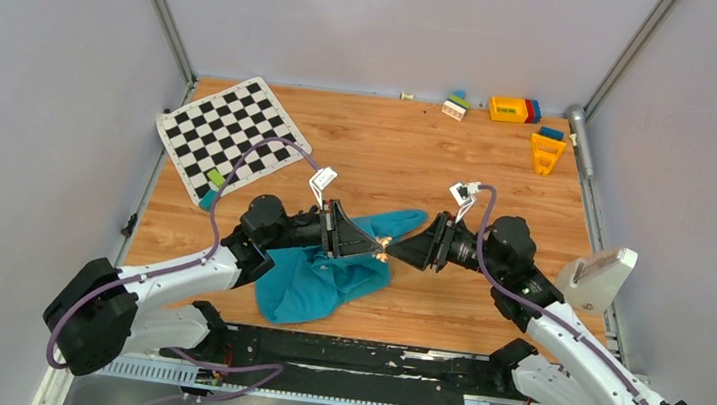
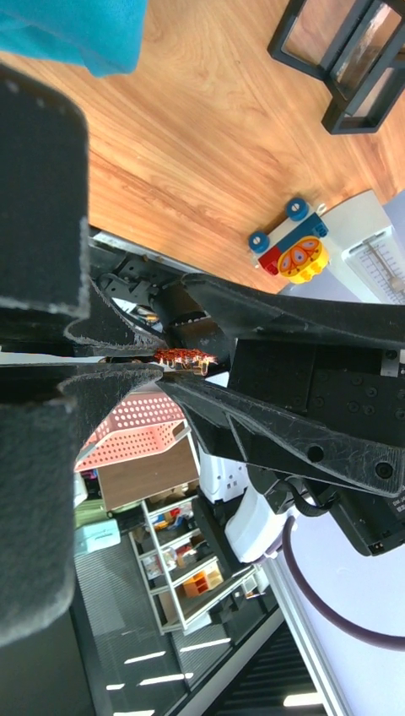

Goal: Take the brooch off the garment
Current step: Close the brooch, then pick up the brooch box from the center of the board.

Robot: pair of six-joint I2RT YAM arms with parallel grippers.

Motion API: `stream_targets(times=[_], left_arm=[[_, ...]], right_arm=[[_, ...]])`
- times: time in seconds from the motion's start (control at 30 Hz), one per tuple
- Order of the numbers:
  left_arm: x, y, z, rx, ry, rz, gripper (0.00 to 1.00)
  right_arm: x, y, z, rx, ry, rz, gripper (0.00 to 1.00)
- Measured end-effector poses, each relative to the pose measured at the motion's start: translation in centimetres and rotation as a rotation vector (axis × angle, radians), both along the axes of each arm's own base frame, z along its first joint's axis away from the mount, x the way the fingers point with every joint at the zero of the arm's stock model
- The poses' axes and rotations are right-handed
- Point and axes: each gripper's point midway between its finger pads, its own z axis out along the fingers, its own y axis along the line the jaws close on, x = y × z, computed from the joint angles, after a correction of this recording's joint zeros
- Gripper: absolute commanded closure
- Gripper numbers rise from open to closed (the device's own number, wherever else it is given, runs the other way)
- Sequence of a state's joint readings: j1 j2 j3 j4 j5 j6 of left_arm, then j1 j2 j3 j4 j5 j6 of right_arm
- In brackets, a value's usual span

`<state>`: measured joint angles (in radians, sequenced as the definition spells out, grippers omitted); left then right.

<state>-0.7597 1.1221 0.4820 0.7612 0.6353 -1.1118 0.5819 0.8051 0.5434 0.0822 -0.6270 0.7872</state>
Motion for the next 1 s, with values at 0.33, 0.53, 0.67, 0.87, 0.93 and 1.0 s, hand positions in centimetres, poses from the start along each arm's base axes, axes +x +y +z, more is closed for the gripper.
stream_targets(times=[0.33, 0.53, 0.67, 0.87, 0.93, 1.0], left_arm=[[-0.4, 0.0, 0.2, -0.004, -0.006, -0.014, 1.0], [0.0, -0.1, -0.6, 0.034, -0.018, 0.0, 1.0], [1.3, -0.7, -1.8, 0.179, -0.063, 0.067, 1.0], [3.8, -2.0, -0.5, 0.403, -0.337, 0.195, 1.0], [5.2, -2.4, -0.8, 0.467, -0.465, 0.241, 1.0], [6.7, -2.5, -2.3, 0.552, -0.582, 0.279, 1.0]], right_arm=[[-0.3, -0.9, 0.6, 0.001, -0.035, -0.042, 0.32], [-0.1, -2.0, 0.5, -0.029, -0.046, -0.107, 0.24], [1.5, -3.3, -0.8, -0.121, 0.0, -0.233, 0.21], [4.6, -7.6, -2.7, -0.338, 0.053, -0.506, 0.21], [5.2, -9.3, -3.0, -0.389, 0.057, -0.584, 0.2], [5.7, -10.9, -3.2, -0.421, 0.059, -0.651, 0.2]])
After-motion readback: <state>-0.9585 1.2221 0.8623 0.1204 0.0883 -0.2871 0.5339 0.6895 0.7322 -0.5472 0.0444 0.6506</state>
